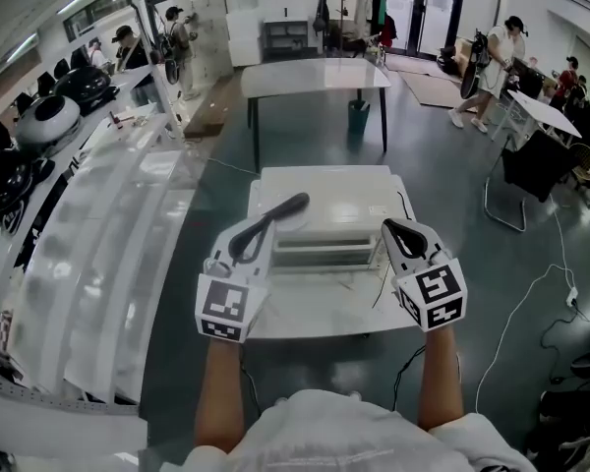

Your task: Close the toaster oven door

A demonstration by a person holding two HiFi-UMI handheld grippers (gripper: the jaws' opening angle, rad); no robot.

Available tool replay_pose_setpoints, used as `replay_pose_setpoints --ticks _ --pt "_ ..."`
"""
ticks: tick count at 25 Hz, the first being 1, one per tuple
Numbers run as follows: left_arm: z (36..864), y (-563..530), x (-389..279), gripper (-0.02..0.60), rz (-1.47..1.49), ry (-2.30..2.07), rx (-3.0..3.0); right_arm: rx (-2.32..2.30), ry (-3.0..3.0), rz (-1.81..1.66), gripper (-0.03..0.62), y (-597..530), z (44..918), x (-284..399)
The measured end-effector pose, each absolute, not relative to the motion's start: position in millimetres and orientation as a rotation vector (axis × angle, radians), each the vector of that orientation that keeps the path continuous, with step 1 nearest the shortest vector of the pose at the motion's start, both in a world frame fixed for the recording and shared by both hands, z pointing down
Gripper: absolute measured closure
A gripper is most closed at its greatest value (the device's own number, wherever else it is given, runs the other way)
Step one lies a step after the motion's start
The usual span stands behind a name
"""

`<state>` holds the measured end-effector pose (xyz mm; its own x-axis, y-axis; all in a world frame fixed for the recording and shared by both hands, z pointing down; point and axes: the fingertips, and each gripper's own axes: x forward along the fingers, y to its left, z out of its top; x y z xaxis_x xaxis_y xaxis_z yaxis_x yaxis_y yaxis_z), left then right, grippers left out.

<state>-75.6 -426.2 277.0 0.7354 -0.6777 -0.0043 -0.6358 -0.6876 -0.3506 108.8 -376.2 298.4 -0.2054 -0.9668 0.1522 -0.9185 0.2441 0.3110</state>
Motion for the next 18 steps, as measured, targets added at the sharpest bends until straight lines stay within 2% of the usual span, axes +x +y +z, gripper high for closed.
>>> replay_pose_setpoints --ticks 18 --pt "295 -416 -80 0.561 -0.222 1.04 -2.637 1.726 -2.225 -0.2 0.579 -364 302 104"
